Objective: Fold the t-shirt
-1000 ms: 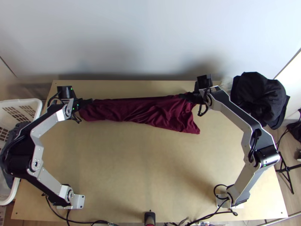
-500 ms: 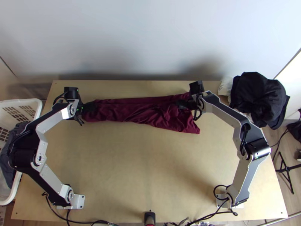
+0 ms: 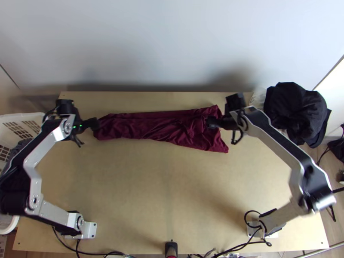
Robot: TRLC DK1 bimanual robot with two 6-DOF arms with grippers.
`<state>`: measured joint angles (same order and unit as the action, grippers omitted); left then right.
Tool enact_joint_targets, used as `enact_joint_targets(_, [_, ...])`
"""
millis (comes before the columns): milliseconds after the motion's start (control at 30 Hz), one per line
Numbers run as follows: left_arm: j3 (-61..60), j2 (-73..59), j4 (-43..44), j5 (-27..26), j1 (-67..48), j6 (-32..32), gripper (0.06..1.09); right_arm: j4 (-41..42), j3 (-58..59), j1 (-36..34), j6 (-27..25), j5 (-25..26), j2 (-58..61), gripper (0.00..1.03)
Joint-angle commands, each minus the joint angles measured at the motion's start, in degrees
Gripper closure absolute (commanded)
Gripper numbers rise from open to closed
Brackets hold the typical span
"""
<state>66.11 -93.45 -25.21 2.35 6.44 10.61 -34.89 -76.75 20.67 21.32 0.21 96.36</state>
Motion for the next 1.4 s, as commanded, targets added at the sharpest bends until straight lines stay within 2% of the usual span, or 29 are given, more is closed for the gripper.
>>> enact_joint_targets(0, [-4.7,9.0,-1.0,-4.0,2.2,-0.6,0.1,-1.9,4.7,2.4,-0.3,0.0,-12.9,0.04])
enact_joint_targets(67, [-6.3,10.0,-0.4,-4.4,2.0,0.0,0.1,-2.0,4.9,3.2,-0.2,0.0,-14.7,0.04])
enact_joint_targets(200, [-9.5,8.2,3.9,-10.4,2.4,2.4,0.1,-3.8,3.5,4.2,0.0,-0.1,-16.0,0.04])
enact_joint_targets(667, [-6.5,-7.2,17.6,-11.4,2.2,2.6,0.1,-10.3,0.8,4.9,-0.3,0.0,-16.2,0.04])
enact_joint_targets(1033, [-2.8,-10.2,16.7,-13.5,-2.3,2.9,0.1,-11.9,-0.4,3.6,-0.5,0.0,-16.2,0.04])
enact_joint_targets(1133, [-2.1,-10.3,15.1,-16.3,-3.8,3.6,0.1,-12.4,-0.8,2.9,-0.5,0.0,-16.3,0.04])
enact_joint_targets(1367, [-0.7,-13.0,12.8,-16.2,-7.7,3.4,0.11,-13.2,-1.3,2.4,-0.5,0.0,-16.8,0.04])
